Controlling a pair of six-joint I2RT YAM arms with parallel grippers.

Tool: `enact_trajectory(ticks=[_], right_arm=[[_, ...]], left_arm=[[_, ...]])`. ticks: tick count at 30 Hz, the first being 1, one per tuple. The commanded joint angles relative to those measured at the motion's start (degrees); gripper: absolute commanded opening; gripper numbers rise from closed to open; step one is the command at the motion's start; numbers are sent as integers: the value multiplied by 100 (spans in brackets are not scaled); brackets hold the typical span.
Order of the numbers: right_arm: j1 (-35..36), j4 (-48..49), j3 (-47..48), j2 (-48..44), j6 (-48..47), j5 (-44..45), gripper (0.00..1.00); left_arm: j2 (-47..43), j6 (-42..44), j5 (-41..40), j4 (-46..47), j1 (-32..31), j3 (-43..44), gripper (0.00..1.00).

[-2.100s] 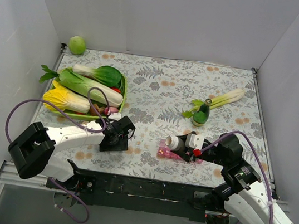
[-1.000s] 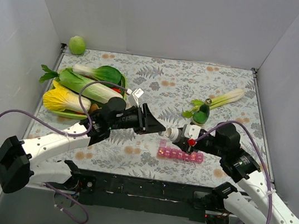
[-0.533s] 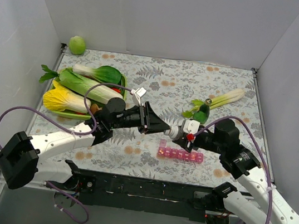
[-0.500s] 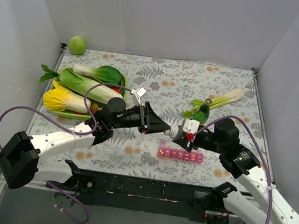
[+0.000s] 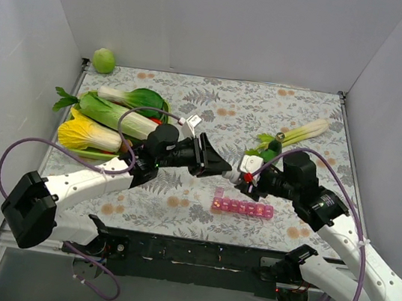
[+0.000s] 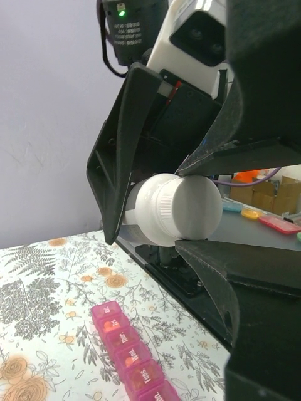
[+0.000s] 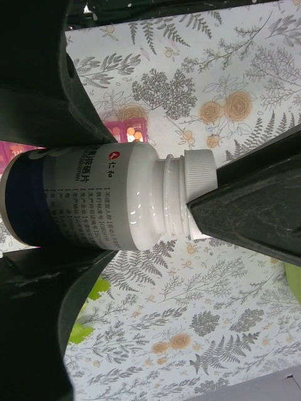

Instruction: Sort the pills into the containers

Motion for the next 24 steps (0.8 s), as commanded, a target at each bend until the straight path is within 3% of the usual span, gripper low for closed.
enact_trajectory(ticks=[1,11,15,19,24], right_arm=[[129,147,346,90,-203,194,1],[225,147,425,20,-335,-201,1],[199,314,469,19,216,-384,1],[41,367,469,99,972,-1297,1],[-135,1049,4,-15,2212,-2678,1]], left_arm=[[157,95,162,-423,-82,405,11],[403,95,881,-212,-91,546,10],[588,419,1312,-64,-135,572,8],[685,1280,1953,-159,-170,642,7],[527,3125,2788,-828,-170,819,7]])
